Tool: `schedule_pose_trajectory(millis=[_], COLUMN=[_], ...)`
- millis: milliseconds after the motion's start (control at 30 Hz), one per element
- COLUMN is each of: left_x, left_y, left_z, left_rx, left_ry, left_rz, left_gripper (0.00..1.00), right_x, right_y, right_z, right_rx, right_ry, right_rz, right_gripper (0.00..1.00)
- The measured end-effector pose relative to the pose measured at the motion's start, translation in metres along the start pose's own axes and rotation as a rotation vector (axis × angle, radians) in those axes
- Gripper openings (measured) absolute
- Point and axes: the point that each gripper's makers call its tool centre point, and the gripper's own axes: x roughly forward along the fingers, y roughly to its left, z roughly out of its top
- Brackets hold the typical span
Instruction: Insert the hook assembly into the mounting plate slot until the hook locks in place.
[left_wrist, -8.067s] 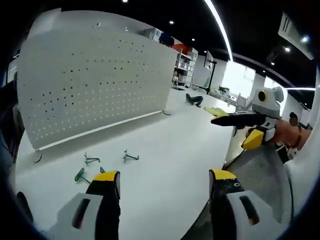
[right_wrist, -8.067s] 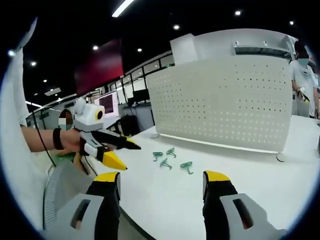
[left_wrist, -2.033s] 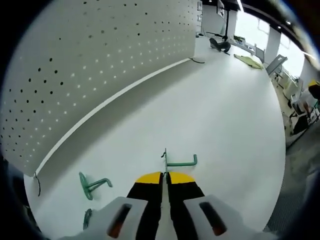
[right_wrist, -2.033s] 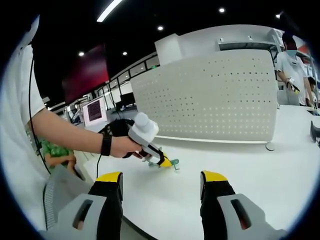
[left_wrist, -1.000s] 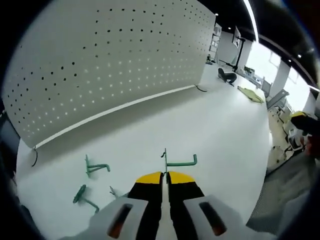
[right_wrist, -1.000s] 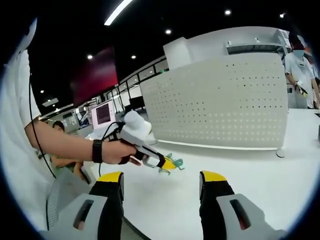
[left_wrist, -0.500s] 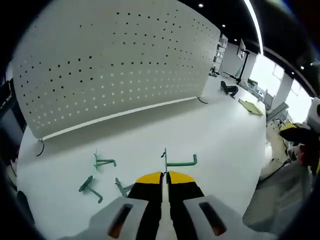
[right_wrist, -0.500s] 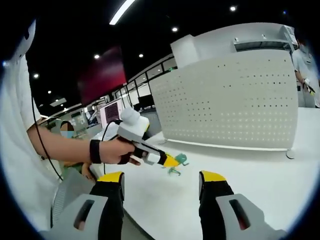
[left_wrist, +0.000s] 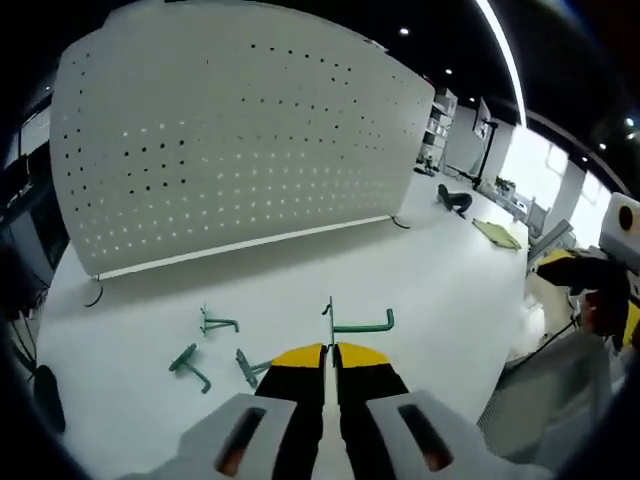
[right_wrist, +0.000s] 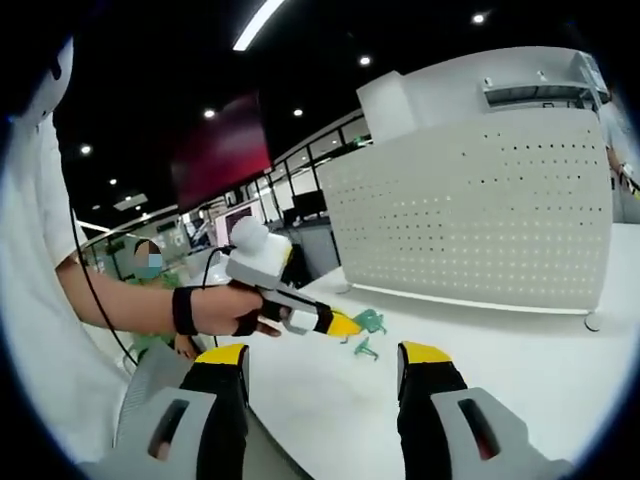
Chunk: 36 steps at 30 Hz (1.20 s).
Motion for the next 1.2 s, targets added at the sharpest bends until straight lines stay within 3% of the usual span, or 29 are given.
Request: schedule_pose_trajectory(millis=[267,533,600,1000,1200], left_x=[-0.022,-0.040,-0.046,-0.062,-0.068], left_y=[-0.005,-0.006,-0.011,-0.016,-0.026], left_z=[0.004,0.006,0.012,0.022,0.024], left_rx=[-0.033,-0.029,-0.038,-0.036,-0.024], left_ry=[-0.089,-0.139,-0.181,-0.248,-0.282], left_rz=[-0.036,-0.054,-0.076,-0.104,-0.131], left_gripper=[0.03,0.03,0.03,0.03,0.03], right_x=[0.007,0.016,0.016,0.023,0.026], right_y=[0.012,0.027,0.031,0.036,0.035], right_z=[0.005,0.004,0.005,0.011,0.015], right_rx=[-0.003,0.002,0.001,0.005,0.039], right_ry=[-0.008,-0.011,-0.017,-0.033,-0.062], right_rz=[0.010,0.000,-0.003,-0.019,-0.029], right_gripper=[0.60,0.59,0.58,0.57,0.48])
